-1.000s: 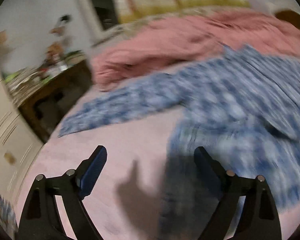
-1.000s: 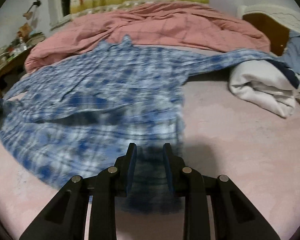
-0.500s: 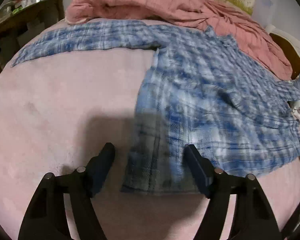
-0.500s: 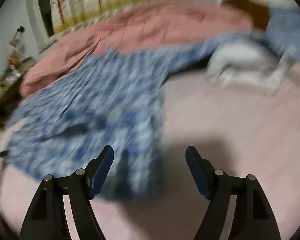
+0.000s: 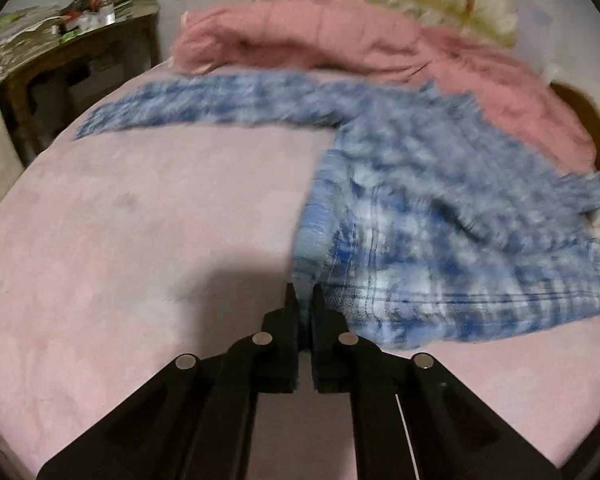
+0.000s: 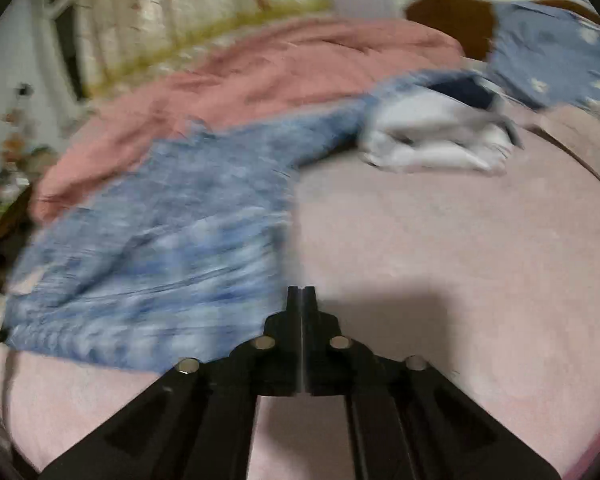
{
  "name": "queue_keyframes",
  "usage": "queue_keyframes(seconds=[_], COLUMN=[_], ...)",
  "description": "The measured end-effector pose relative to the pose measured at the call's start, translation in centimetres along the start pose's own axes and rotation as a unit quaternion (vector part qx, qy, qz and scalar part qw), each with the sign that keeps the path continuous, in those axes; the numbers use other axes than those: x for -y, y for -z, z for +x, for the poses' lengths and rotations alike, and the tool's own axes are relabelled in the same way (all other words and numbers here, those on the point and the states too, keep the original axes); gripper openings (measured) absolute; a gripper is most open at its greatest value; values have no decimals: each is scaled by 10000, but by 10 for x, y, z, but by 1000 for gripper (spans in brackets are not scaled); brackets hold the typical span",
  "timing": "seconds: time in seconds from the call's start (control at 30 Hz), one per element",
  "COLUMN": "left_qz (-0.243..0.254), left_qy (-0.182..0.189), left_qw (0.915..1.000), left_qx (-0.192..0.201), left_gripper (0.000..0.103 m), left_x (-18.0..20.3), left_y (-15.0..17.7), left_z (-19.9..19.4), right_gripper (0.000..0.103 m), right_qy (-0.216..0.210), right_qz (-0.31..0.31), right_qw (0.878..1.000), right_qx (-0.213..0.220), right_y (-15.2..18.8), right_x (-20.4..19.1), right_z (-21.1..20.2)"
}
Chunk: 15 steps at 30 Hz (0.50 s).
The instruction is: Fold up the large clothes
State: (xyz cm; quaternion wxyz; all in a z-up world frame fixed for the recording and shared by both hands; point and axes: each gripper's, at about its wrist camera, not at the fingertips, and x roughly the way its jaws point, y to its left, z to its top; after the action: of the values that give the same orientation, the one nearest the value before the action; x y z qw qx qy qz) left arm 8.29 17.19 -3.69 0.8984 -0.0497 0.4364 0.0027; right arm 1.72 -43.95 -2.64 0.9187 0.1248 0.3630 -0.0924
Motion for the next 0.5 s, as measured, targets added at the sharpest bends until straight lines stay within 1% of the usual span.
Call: queue_keyframes(seconds=[0.03, 0.07, 0.1, 0.13, 0.17, 0.2, 0.23, 0.27, 0.3, 0.33, 0.37, 0.4, 0.43, 0.47, 0.5], left_qz=[44, 78, 170, 374, 592, 733, 916, 1130, 1305, 1504, 1631, 1690, 1739, 1755, 1778], left_qy=[74, 63, 28, -58, -177, -256, -287, -240, -148, -18, 129, 298, 599, 861, 979], left_qw=[9999, 9999, 9998, 9987, 9958, 9918, 9844, 9766, 9730, 9725, 9755, 9783, 9804, 9803, 9792], left_qx=[-140, -116, 89, 354, 675, 1012, 1477, 1814, 1900, 1776, 1471, 1157, 701, 271, -46], left_gripper=[6, 8, 10, 20, 39, 50, 64, 65, 65, 65, 65, 65, 65, 63, 62], left_x=[0, 0, 3, 10, 19, 27, 36, 46, 54, 65, 76, 84, 94, 104, 112], left_y=[1, 3, 3, 2, 2, 2, 3, 4, 2, -3, -9, -14, -19, -24, -28], left_z=[7, 6, 2, -8, -20, -31, -47, -61, -67, -69, -64, -55, -40, -22, -3], right_gripper=[1, 1, 1, 1, 1, 1, 1, 1, 1, 2, 2, 2, 2, 2, 2], right_qy=[294, 264, 180, 108, 31, -18, -105, -380, -720, -1078, -1453, -1829, -2159, -2274, -2309], right_qz=[-108, -168, -118, -95, -203, -366, -504, -714, -892, -1037, -1173, -1284, -1364, -1423, -1570], right_qw=[9995, 9994, 9997, 9999, 9995, 9984, 9971, 9948, 9920, 9881, 9824, 9741, 9635, 9576, 9514], right_qx=[-68, -120, -74, 35, 222, 435, 568, 617, 533, 357, 53, -355, -805, -1051, -1297], right_y=[5, 7, 8, 7, 5, 2, 0, -4, -6, -9, -11, -16, -17, -16, -14], right_x=[4, 6, 8, 7, 0, -10, -19, -34, -50, -67, -85, -106, -128, -143, -164], right_z=[5, 8, 7, 3, -3, -12, -18, -23, -23, -21, -14, -1, 14, 25, 39])
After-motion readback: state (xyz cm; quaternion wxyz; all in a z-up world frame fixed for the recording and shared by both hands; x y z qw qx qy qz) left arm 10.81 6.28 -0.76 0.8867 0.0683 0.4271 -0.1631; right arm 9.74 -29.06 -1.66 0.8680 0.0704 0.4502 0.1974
